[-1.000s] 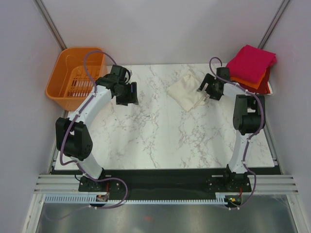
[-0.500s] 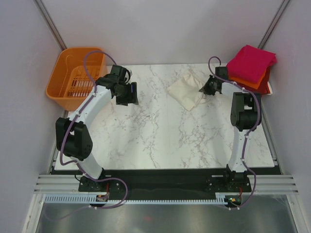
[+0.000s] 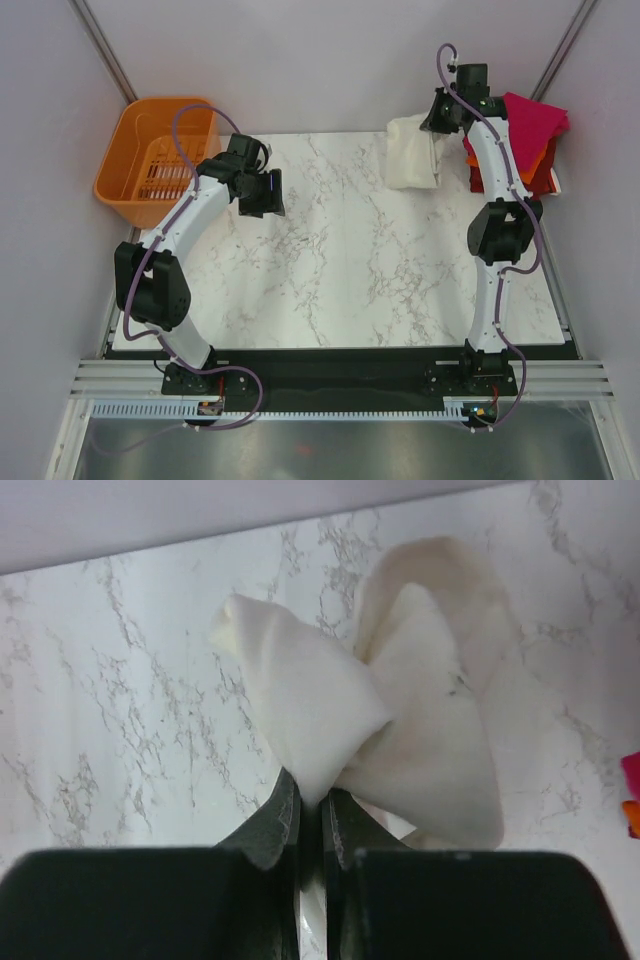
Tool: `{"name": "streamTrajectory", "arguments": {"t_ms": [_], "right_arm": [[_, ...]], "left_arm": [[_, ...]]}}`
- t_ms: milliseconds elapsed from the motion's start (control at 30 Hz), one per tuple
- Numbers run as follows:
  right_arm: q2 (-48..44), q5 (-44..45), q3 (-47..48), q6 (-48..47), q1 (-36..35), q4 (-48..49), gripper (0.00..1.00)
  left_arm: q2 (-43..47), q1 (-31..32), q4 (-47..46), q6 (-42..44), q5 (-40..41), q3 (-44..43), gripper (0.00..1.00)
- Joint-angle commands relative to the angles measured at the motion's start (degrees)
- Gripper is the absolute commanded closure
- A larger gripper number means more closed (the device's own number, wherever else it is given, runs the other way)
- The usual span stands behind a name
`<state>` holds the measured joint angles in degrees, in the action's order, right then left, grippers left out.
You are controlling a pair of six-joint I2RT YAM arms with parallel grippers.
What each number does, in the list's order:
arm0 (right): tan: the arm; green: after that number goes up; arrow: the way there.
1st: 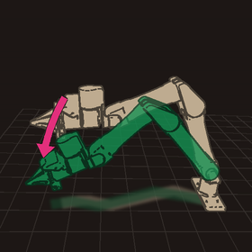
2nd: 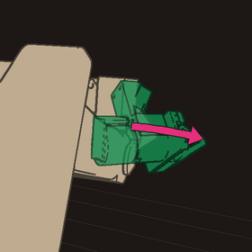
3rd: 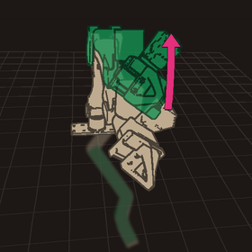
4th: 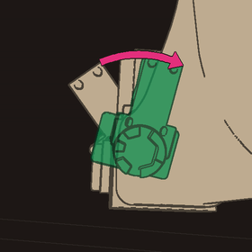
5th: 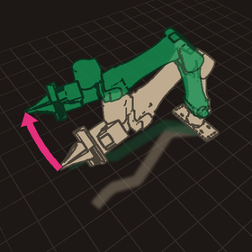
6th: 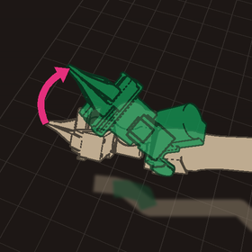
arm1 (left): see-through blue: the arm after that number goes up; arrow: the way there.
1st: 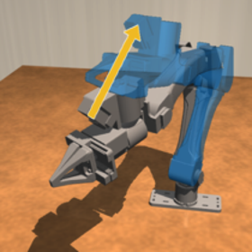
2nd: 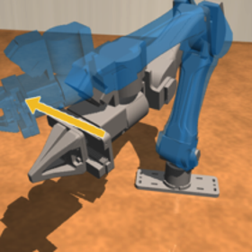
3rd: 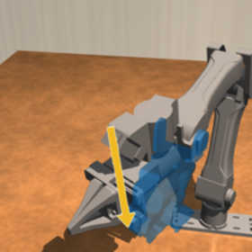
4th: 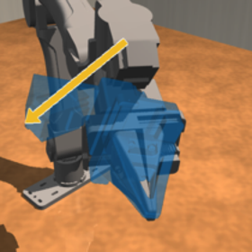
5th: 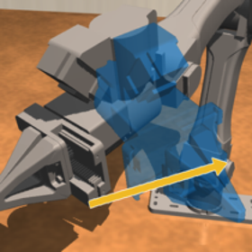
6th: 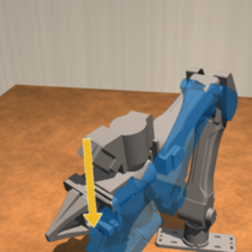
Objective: Fold and stack the t-shirts
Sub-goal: Neatly place the folded tshirt to the corner
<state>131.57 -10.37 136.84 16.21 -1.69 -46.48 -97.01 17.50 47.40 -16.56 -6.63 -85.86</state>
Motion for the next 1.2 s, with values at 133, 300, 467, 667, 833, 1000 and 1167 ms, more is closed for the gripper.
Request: {"name": "streamTrajectory", "arguments": {"t_ms": [133,300,467,667,833,1000,1167], "right_arm": [[-0.08,-0.35,12.05,-2.41,0.46,-5.29,1.00],[-3.16,0.97,12.75,-2.06,0.64,-4.59,1.00],[-5.35,-1.75,14.34,0.57,4.32,-1.60,1.00],[-6.67,-9.30,15.39,2.68,11.17,4.55,1.00],[-7.20,-18.89,14.51,11.28,19.08,14.02,1.00],[-6.76,-25.04,10.84,19.12,27.52,19.49,1.00],[-8.87,-24.00,5.56,18.95,31.22,19.50,1.00]], "left_arm": [[-0.37,0.17,-1.69,-1.11,-1.10,0.08,0.34],[-0.63,0.08,-1.69,-1.11,-1.10,0.00,0.34],[-0.90,0.17,-1.69,-1.11,-1.10,0.17,0.34],[-1.51,0.17,-1.69,-1.11,-1.10,0.26,0.34],[-2.30,0.61,-1.69,-1.11,-1.10,0.26,0.34],[-2.74,0.79,-1.69,-1.11,-1.10,0.17,0.34],[-3.45,0.87,-1.69,-1.11,-1.10,0.17,0.34]]}}
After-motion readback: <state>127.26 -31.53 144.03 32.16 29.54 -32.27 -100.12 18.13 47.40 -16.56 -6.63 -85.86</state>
